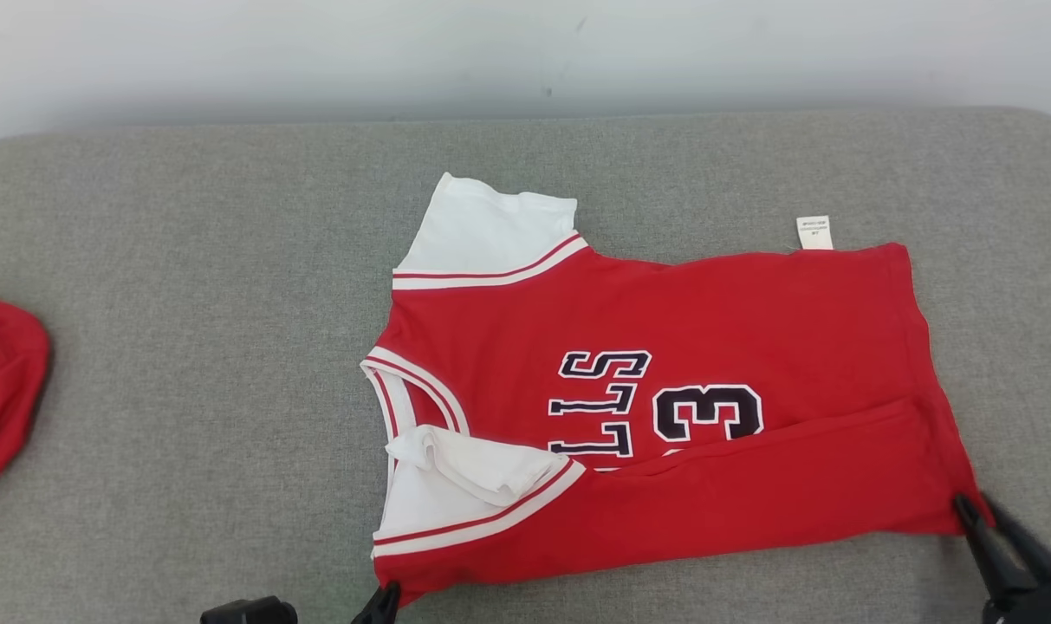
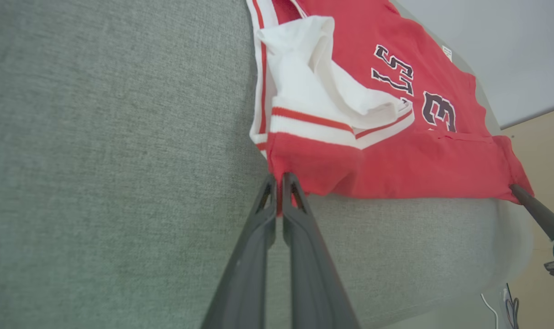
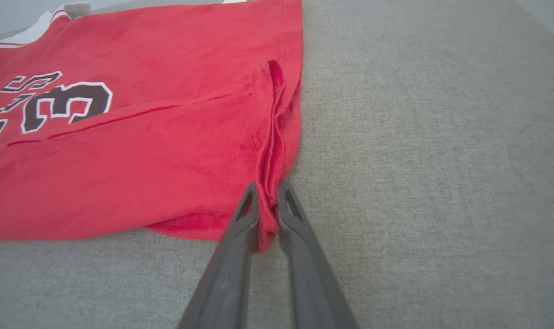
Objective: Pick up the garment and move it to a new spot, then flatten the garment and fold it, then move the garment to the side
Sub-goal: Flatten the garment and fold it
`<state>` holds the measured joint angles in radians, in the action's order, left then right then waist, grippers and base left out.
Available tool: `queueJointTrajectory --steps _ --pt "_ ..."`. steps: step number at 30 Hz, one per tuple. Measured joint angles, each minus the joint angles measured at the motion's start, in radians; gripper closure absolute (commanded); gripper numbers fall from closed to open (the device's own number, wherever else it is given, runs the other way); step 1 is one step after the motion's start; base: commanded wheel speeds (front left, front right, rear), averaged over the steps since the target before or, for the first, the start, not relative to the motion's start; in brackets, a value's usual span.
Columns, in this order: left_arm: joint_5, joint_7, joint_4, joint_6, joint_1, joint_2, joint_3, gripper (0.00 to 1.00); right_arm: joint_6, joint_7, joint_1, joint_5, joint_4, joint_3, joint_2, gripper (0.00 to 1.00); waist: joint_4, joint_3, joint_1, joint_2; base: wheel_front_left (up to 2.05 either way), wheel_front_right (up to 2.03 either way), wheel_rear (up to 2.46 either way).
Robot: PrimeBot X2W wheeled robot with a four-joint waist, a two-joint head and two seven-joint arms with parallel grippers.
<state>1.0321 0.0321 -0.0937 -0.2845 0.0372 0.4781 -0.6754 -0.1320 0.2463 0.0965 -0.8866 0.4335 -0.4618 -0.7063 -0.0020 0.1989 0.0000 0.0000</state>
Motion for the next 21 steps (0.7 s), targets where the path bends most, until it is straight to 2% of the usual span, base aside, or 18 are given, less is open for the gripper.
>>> queueJointTrajectory --steps 2,3,4,5,9,13,17,21 --pt "-0.002 -0.003 0.005 -0.003 0.005 -0.003 -0.002 0.98 0.0 0.002 0.005 0.019 0.018 0.032 0.009 0.0 -0.001 -0.004 0.0 0.0 0.0 0.0 0.0" --pt "-0.002 -0.003 0.008 -0.006 0.004 -0.003 -0.003 0.76 0.0 0.004 0.007 0.032 0.031 0.055 0.011 0.0 -0.002 -0.006 0.0 0.0 0.0 0.0 0.0" --pt "-0.002 -0.002 0.008 -0.01 0.004 -0.004 -0.002 0.48 0.0 0.007 0.008 0.049 0.039 0.078 0.013 0.0 -0.004 -0.008 0.0 0.0 0.0 0.0 0.0" --pt "-0.007 0.006 0.006 -0.015 0.004 -0.003 0.0 0.0 0.0 0.01 0.008 0.068 0.044 0.102 0.019 0.0 -0.005 -0.01 0.0 0.0 0.0 0.0 0.0" --pt "-0.035 0.045 -0.027 -0.022 0.004 0.017 0.028 0.0 0.0 0.015 0.011 0.158 0.011 0.205 0.069 0.0 -0.015 -0.018 0.0 0.0 0.0 0.0 0.0" --pt "-0.039 0.053 -0.081 -0.05 0.023 0.063 0.083 0.0 0.0 0.017 0.017 0.272 -0.1 0.299 0.15 0.0 -0.036 -0.022 0.0 0.0 0.0 0.0 0.0" --pt "-0.06 -0.008 -0.128 -0.057 0.13 0.129 0.117 0.0 0.0 0.018 0.016 0.355 -0.184 0.347 0.222 0.0 -0.058 -0.016 -0.0001 0.0 0.0 0.0 0.0" --pt "-0.05 -0.146 -0.1 -0.009 0.316 0.165 0.119 0.0 0.0 0.018 0.029 0.403 -0.212 0.342 0.258 0.0 -0.07 0.013 0.0 0.0 0.0 0.0 0.0"
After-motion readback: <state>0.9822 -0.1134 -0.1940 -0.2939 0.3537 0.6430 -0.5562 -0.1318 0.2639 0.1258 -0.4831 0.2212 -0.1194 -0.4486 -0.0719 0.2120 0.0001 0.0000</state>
